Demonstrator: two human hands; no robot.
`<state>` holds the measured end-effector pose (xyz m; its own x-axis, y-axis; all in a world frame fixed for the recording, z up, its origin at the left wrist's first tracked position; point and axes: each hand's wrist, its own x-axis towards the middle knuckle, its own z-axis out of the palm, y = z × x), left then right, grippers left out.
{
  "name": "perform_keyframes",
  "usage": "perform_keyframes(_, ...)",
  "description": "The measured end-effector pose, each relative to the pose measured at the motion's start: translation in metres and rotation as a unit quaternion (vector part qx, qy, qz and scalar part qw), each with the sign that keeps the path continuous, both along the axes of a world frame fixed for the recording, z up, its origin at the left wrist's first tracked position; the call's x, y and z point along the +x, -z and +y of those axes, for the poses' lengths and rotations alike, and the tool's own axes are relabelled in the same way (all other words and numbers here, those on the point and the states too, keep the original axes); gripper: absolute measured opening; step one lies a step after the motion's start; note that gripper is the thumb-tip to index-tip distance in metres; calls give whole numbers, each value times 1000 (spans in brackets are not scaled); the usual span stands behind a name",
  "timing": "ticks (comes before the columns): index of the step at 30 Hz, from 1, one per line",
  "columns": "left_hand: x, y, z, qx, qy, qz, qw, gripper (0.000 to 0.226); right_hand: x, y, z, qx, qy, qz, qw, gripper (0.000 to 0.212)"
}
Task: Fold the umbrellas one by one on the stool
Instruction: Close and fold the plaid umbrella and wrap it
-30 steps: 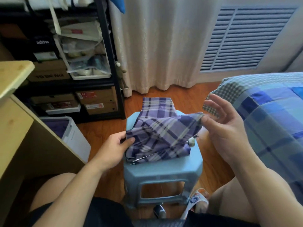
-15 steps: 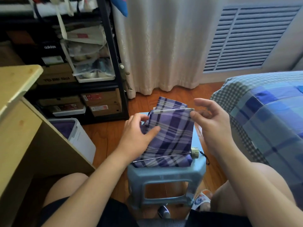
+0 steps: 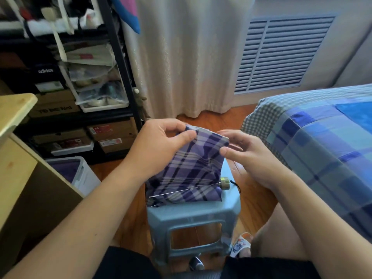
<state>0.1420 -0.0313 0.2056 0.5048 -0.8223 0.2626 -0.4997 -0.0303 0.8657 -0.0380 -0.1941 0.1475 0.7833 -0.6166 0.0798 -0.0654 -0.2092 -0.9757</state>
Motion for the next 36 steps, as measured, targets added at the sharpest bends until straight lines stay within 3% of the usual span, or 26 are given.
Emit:
perform_keyframes(2,7,5,-3,1,-12,68,998,7,8,-7,-6,-3,24,-18,1000,11)
perform_keyframes(6,40,33,-17,18,-109,125,986,21,41,-9,-28,-14,74,18,997,9)
perform_keyframes(8,48,44,-17,58,-112,159,979,38,58,-3,-41,-30,102,50,993,9)
perform_keyframes(10,48,56,-8,121,-105,110,981,57,71,2,-50,-34,115,53,991,10)
perform_keyframes(13,37,80,13,195,-98,-74,973,70,89,18,-67,-38,129,71,988,9)
perform_keyframes(15,32,102,25,215,-82,-143,963,64,102,35,-82,-53,146,106,982,10)
perform_keyframes(16,32,114,30,208,-91,-131,965,59,109,45,-90,-68,151,134,977,10)
perform_keyframes(20,43,142,39,169,-185,20,968,41,130,83,-110,-147,136,242,949,14)
perform_keyframes(23,50,153,43,180,-158,100,966,28,138,99,-115,-207,115,308,922,14)
perform_keyframes(25,54,157,43,204,-135,102,964,26,136,95,-113,-227,119,325,910,14)
perform_keyframes(30,59,158,22,220,-158,38,962,27,87,51,-75,-198,154,264,931,35)
perform_keyframes(33,59,159,14,202,-175,63,961,18,38,38,-34,-108,64,334,934,41)
perform_keyframes(36,59,161,11,194,-190,74,960,11,12,54,-2,-128,35,397,908,31)
